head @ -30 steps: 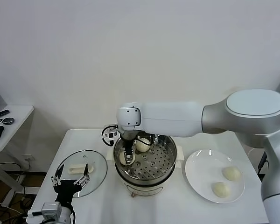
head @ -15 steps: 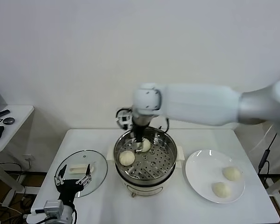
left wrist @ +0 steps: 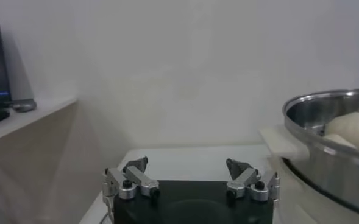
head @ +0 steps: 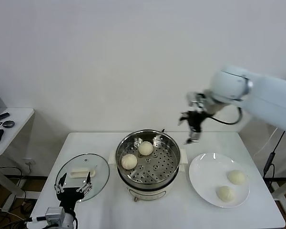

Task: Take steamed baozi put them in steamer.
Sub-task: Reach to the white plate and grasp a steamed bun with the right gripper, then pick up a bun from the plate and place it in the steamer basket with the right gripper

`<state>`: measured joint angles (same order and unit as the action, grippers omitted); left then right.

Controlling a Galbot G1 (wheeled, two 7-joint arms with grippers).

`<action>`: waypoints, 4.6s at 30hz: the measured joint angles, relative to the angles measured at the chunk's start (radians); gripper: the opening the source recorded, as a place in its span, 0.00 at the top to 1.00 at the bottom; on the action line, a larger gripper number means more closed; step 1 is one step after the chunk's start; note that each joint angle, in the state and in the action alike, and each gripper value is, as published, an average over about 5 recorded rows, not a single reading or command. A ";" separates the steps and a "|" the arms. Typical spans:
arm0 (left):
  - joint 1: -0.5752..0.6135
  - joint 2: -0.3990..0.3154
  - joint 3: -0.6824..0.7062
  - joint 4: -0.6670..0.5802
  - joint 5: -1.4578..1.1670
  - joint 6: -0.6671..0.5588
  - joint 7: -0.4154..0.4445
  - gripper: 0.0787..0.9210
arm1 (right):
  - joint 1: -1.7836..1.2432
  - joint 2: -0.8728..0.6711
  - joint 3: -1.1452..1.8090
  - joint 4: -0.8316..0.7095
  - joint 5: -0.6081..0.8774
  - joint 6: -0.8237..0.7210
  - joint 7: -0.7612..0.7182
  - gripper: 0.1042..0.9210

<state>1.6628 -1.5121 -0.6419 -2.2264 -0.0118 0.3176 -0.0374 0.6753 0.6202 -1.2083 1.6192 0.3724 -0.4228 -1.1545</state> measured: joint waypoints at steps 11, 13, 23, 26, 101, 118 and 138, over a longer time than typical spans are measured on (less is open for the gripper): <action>0.038 -0.011 0.001 -0.006 0.026 -0.002 -0.002 0.12 | -0.431 -0.211 0.302 0.002 -0.268 0.126 -0.098 0.12; 0.042 -0.011 -0.002 -0.004 0.029 -0.003 -0.003 0.12 | -0.501 -0.223 0.344 -0.005 -0.306 0.138 -0.106 0.12; 0.052 -0.011 -0.007 0.015 0.040 -0.003 -0.002 0.12 | -0.725 -0.224 0.478 -0.046 -0.445 0.175 -0.138 0.12; 0.050 -0.010 -0.007 0.019 0.042 -0.003 -0.001 0.12 | -0.764 -0.216 0.498 -0.057 -0.467 0.180 -0.146 0.12; 0.026 -0.018 -0.007 0.052 0.046 -0.003 0.002 0.12 | -0.924 -0.136 0.564 -0.161 -0.560 0.165 -0.131 0.68; 0.007 -0.023 0.012 0.052 0.075 -0.025 -0.013 0.12 | -0.516 -0.048 0.467 -0.190 -0.356 0.185 -0.188 0.67; 0.025 -0.038 0.003 0.022 0.090 -0.038 -0.022 0.12 | -0.154 0.290 0.224 -0.192 -0.168 0.564 -0.123 0.68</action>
<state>1.6879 -1.5497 -0.6385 -2.2041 0.0781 0.2795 -0.0599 0.5213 0.9100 -0.9847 1.4275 0.2045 0.1407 -1.2779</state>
